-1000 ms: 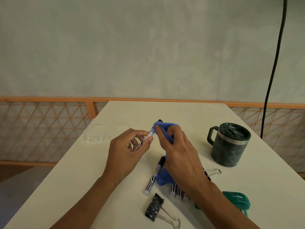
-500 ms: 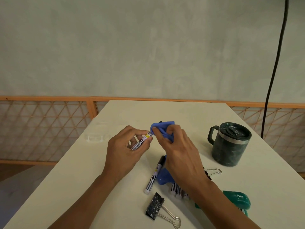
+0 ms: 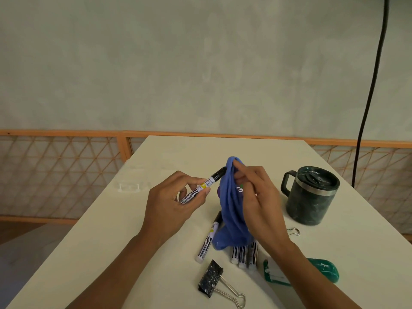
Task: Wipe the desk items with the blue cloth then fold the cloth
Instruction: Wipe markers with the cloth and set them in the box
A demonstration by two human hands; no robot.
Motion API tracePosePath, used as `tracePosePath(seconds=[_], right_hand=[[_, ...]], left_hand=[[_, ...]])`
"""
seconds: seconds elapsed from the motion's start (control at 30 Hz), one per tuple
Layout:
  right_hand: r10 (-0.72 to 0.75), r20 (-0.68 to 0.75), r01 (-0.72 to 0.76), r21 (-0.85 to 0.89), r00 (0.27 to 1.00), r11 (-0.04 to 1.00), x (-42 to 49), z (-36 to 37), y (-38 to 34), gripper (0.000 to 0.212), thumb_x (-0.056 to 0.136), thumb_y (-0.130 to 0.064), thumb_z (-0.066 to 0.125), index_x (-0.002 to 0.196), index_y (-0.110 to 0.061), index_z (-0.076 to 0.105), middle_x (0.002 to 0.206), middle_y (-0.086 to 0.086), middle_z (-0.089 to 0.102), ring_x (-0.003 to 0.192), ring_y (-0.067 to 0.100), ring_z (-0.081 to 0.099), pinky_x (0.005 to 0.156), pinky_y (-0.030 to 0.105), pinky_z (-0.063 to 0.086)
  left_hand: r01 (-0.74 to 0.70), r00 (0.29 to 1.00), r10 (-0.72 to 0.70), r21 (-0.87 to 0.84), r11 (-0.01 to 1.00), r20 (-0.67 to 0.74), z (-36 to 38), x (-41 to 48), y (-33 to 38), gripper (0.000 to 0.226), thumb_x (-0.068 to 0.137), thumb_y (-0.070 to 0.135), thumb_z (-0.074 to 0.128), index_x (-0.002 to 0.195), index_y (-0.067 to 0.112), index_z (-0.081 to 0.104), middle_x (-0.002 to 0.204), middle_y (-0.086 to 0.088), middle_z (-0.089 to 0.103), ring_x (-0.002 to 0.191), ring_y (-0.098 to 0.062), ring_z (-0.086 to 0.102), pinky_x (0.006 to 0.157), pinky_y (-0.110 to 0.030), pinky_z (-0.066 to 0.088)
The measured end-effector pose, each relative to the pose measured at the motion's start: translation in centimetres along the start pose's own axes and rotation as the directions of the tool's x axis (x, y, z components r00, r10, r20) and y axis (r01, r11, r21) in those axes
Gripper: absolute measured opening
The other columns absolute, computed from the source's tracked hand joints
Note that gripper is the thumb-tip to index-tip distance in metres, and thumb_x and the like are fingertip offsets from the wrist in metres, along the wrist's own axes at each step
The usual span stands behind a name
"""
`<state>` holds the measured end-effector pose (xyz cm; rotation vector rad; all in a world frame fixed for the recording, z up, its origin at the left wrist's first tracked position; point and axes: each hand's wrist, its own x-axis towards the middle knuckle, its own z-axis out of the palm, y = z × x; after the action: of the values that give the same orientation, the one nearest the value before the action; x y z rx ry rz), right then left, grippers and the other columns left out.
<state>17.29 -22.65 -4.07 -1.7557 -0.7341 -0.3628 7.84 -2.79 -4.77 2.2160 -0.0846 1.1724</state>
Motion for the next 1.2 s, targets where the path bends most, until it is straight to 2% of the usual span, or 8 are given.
tracePosePath(seconds=[0.2,0.43,0.67,0.9,1.0,1.07,1.13,1.2], right_hand=[[0.151,0.072,-0.163,0.22,0.986,0.962,0.8,-0.3,-0.9,0.027,0.097,-0.032,0.074,0.124,-0.033,0.077,0.13,-0.018,0.065,0.113,0.004,0.069,0.09,0.018,0.057],[0.197,0.142,-0.235,0.346,0.97,0.909,0.8,-1.3,-1.6,0.022,0.109,-0.028,0.057,0.122,-0.027,0.076,0.12,-0.006,0.076,0.102,0.015,0.075,0.081,0.027,0.061],[-0.213,0.075,0.222,-0.16,0.974,0.962,0.5,-1.1,-1.1,0.027,0.098,-0.03,0.077,0.124,-0.037,0.07,0.161,-0.013,0.03,0.142,0.013,0.047,0.104,0.029,0.05],[-0.304,0.165,0.344,-0.359,0.938,0.867,0.4,-1.1,0.1,0.045,0.104,-0.002,0.059,0.138,-0.03,0.063,0.129,-0.014,0.052,0.097,0.01,0.059,0.075,0.018,0.05],[-0.308,0.203,0.368,-0.455,0.929,0.811,0.1,-0.8,-0.4,0.04,0.105,-0.015,0.054,0.141,-0.034,0.057,0.131,-0.003,0.049,0.093,0.017,0.058,0.071,0.024,0.047],[-0.117,0.232,0.19,-0.326,0.966,0.926,-0.5,0.1,-1.9,0.021,0.109,-0.04,0.045,0.125,-0.048,0.055,0.121,0.003,0.057,0.088,0.018,0.059,0.072,0.028,0.049],[0.18,0.216,-0.165,-0.086,0.96,0.983,-0.6,0.8,-3.2,0.013,0.103,-0.064,0.048,0.105,-0.051,0.05,0.103,0.003,0.062,0.082,0.017,0.062,0.072,0.033,0.053],[0.2,0.168,-0.204,0.011,0.965,0.979,-0.4,1.1,-2.9,0.013,0.101,-0.067,0.05,0.101,-0.055,0.044,0.099,-0.003,0.057,0.086,0.017,0.06,0.075,0.035,0.052]], left_hand=[[-0.026,0.999,0.027,-0.016,1.0,0.033,-0.1,0.1,-0.1,0.02,0.091,0.026,0.089,0.11,0.026,0.082,0.094,0.013,0.069,0.066,-0.019,0.053,0.055,-0.024,0.043],[-0.019,0.999,0.02,-0.01,1.0,0.038,-0.2,0.2,-0.2,0.018,0.091,0.024,0.088,0.109,0.026,0.082,0.094,0.013,0.069,0.065,-0.018,0.053,0.056,-0.021,0.04],[-0.034,0.999,0.034,-0.001,0.999,0.018,-0.3,0.3,-0.2,0.02,0.091,0.025,0.089,0.11,0.024,0.082,0.096,0.015,0.07,0.067,-0.017,0.054,0.059,-0.017,0.041],[-0.023,1.0,0.023,0.012,1.0,0.0,-0.7,0.5,-0.3,0.019,0.089,0.02,0.09,0.106,0.023,0.082,0.095,0.014,0.07,0.065,-0.016,0.057,0.056,-0.031,0.047],[0.022,0.999,-0.021,0.014,1.0,-0.047,-0.9,0.6,-0.4,0.019,0.089,0.022,0.09,0.106,0.02,0.082,0.096,0.01,0.07,0.07,-0.019,0.061,0.058,-0.025,0.047],[0.039,0.997,-0.037,0.038,0.999,-0.061,-1.1,0.6,-0.4,0.02,0.089,0.025,0.089,0.107,0.019,0.082,0.096,0.009,0.07,0.072,-0.018,0.062,0.059,-0.017,0.044],[0.039,0.997,-0.034,0.059,0.998,-0.069,-1.2,0.6,-0.4,0.021,0.089,0.026,0.089,0.107,0.018,0.082,0.096,0.009,0.07,0.072,-0.017,0.062,0.06,-0.014,0.043],[0.022,0.997,-0.017,0.072,0.997,-0.074,-1.3,0.6,-0.3,0.023,0.089,0.027,0.089,0.108,0.017,0.082,0.096,0.008,0.069,0.072,-0.016,0.062,0.06,-0.013,0.043]])
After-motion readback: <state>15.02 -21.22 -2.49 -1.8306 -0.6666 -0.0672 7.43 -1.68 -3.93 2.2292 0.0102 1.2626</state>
